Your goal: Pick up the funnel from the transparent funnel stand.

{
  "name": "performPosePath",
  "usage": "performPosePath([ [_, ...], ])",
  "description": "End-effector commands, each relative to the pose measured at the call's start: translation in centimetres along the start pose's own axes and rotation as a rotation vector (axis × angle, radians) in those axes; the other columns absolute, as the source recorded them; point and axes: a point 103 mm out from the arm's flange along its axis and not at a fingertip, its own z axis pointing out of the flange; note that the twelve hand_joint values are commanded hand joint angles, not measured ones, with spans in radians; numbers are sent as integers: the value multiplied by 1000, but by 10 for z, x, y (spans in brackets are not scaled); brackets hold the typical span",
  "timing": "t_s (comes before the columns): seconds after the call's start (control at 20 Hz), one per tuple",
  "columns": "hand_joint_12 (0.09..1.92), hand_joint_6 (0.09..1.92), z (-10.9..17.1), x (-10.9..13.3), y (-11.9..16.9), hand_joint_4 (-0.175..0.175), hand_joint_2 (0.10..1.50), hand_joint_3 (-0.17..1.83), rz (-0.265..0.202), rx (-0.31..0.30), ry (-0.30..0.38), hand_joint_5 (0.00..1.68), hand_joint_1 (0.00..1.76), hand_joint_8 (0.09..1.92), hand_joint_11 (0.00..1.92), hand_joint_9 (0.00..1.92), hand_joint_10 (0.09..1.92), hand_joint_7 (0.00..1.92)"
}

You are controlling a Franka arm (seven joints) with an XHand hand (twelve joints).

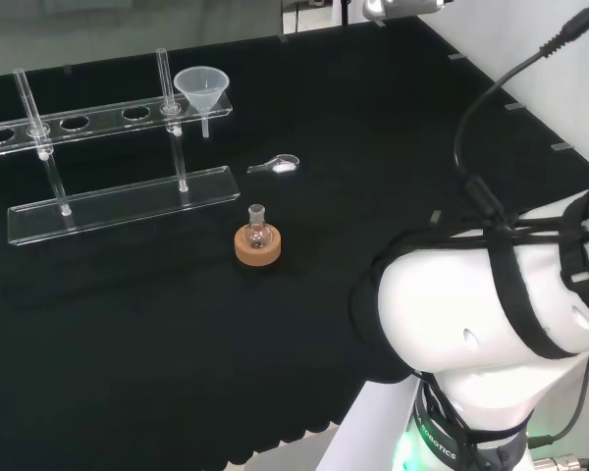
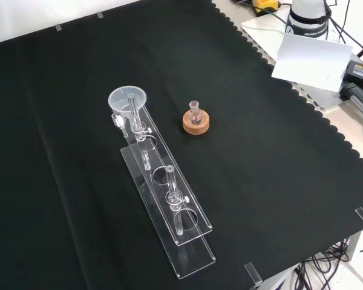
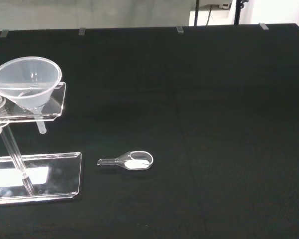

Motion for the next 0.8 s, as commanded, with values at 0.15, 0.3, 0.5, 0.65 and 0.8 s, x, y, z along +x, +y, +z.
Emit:
performPosePath([
  [0.15, 1358, 87, 15, 21, 42, 15, 1250, 339, -24, 17, -6, 204, 0, 341, 82, 114, 641, 0],
  [0.3, 1359, 87, 20, 32, 64, 15, 1246, 331, -58, 23, -7, 203, 8, 349, 83, 122, 645, 1],
  [0.5, 1364, 87, 30, 48, 89, 14, 1216, 301, -97, 39, -10, 199, 77, 378, 90, 139, 654, 4],
  [0.65, 1369, 87, 40, 58, 103, 12, 1184, 282, -114, 64, -19, 197, 128, 399, 98, 149, 660, 10],
  [0.8, 1372, 87, 52, 68, 114, 10, 1149, 266, -128, 88, -33, 193, 169, 413, 98, 151, 664, 9],
])
